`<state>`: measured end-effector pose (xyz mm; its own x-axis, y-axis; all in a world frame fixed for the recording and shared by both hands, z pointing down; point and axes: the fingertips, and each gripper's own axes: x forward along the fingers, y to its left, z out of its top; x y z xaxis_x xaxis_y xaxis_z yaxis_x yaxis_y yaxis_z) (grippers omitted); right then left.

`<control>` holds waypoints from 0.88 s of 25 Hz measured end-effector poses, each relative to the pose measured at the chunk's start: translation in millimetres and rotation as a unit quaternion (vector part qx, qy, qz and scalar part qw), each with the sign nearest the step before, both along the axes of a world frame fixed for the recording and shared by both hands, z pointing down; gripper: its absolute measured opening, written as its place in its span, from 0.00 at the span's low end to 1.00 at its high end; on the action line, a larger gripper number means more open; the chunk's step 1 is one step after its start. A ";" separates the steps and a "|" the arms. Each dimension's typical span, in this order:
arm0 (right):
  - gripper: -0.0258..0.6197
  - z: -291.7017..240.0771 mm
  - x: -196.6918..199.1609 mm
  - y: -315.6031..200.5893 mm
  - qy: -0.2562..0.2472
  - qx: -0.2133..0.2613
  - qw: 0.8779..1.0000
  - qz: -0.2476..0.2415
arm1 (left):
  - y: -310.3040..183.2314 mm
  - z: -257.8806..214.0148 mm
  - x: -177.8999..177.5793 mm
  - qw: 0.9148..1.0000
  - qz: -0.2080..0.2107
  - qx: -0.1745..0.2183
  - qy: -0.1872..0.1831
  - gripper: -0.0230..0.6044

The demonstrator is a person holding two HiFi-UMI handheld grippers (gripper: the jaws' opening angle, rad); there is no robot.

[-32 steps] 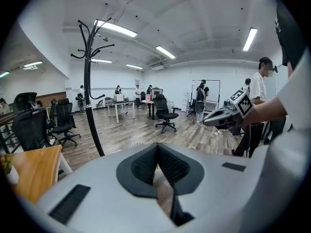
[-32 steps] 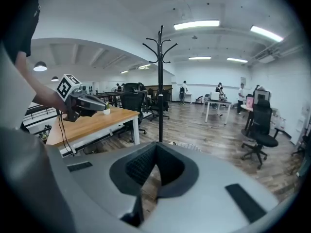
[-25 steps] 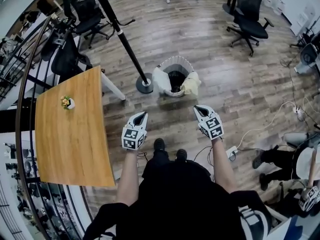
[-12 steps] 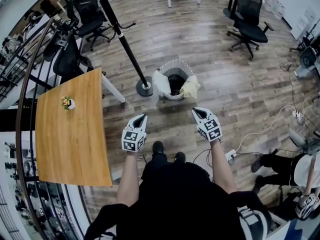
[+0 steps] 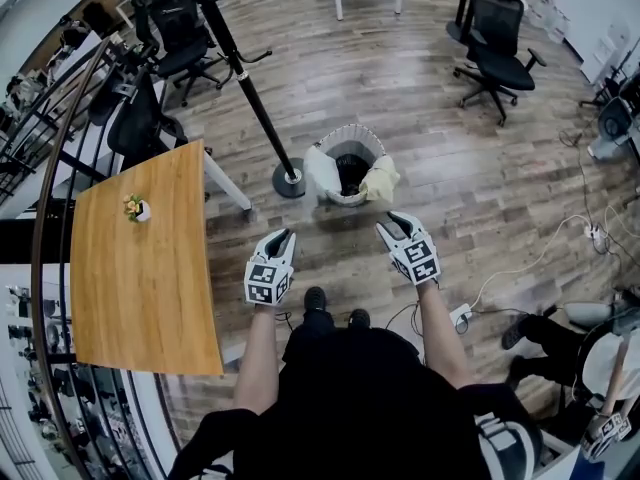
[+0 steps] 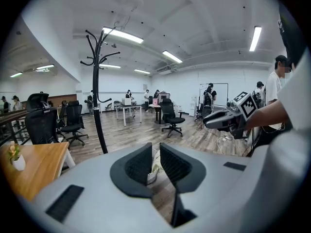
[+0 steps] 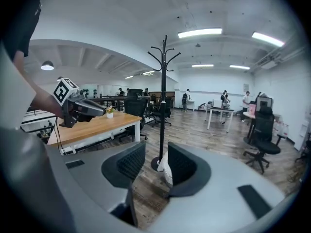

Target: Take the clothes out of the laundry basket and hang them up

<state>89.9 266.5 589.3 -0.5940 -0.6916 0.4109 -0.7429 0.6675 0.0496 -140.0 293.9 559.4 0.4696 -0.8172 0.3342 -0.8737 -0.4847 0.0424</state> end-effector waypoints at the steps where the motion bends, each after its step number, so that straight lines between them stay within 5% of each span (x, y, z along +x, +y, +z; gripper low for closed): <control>1: 0.30 -0.6 -0.2 -0.8 0.001 0.001 1.000 0.001 | -0.9 -0.3 -0.9 1.000 -0.002 0.002 0.001 0.12; 4: 0.41 -2.8 -1.0 -2.6 0.002 0.004 1.000 -0.002 | -4.7 0.7 -3.5 1.000 -0.009 0.003 0.004 0.29; 9: 0.53 -0.5 6.1 -3.3 0.003 0.008 1.000 0.000 | -8.9 4.2 -5.1 1.000 -0.025 0.008 -0.003 0.40; 22: 0.53 4.9 11.9 -12.5 0.012 -0.002 1.000 -0.002 | -19.8 9.4 -1.9 1.000 -0.025 0.003 0.006 0.42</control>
<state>101.9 254.1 594.2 -0.5868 -0.6879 0.4272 -0.7390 0.6706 0.0648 -141.9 274.1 568.8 0.4324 -0.8417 0.3233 -0.8962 -0.4408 0.0511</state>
